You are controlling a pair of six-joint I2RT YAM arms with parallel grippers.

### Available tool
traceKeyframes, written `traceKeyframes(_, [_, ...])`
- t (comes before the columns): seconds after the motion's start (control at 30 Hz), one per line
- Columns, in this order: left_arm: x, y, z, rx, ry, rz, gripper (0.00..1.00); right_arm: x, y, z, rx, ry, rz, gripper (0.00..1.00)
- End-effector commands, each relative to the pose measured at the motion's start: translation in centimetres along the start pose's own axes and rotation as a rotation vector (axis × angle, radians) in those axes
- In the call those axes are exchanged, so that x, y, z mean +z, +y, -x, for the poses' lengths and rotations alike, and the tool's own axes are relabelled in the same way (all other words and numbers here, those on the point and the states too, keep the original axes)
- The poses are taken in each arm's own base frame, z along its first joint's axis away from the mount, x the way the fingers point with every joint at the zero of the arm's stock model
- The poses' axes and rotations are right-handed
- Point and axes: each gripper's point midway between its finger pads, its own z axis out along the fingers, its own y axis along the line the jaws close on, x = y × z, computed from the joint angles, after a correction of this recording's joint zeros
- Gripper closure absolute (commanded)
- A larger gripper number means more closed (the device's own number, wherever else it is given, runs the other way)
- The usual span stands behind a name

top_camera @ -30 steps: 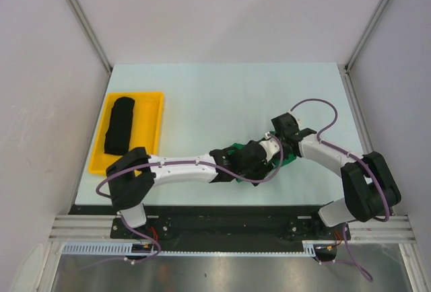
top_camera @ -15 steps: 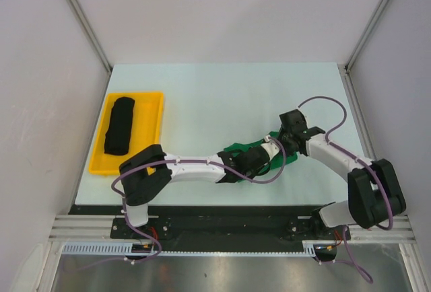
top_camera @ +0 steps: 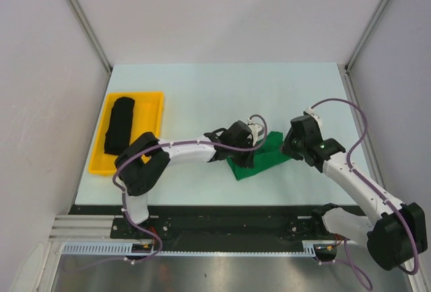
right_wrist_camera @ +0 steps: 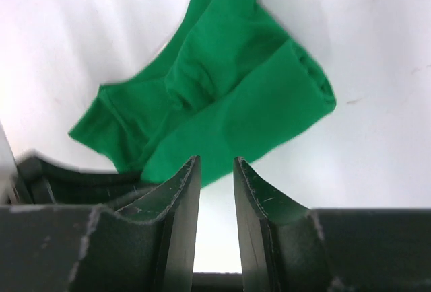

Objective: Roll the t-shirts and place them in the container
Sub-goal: Roll the T-shirt to the center of the board.

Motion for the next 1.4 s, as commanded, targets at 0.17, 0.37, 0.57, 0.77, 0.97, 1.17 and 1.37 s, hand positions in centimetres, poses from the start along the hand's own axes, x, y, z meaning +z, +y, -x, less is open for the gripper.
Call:
traceKeyframes(0.17, [1.3,0.2,-3.9,-0.233,0.195,-0.176,1.00,1.7,-0.2,-2.5,-0.094,-0.014,-0.049,0.69])
traceKeyframes(0.37, [1.3,0.6,-4.0,-0.243,0.192,-0.174,0.93,4.5,0.5,-2.9,-0.115,0.011,-0.057,0.69])
traceKeyframes(0.57, [0.1,1.1,-2.7,-0.215,0.149,-0.117,0.50,6.0,1.9,-3.0,-0.114,0.037,-0.046,0.69])
traceKeyframes(0.77, [-2.1,1.1,0.4,-0.164,0.058,-0.067,0.27,6.8,2.9,-2.4,-0.120,0.049,-0.049,0.69])
traceKeyframes(0.97, [-5.4,2.5,4.0,-0.104,-0.094,0.066,0.14,8.2,3.2,-2.8,-0.130,0.108,-0.064,0.69])
traceKeyframes(1.17, [-7.3,3.6,6.1,-0.012,-0.209,0.172,0.13,9.3,3.7,-2.9,-0.155,0.149,-0.078,0.68])
traceKeyframes(1.37, [-6.1,2.2,6.8,0.110,-0.275,0.179,0.15,10.4,4.1,-3.3,-0.147,0.196,-0.073,0.65])
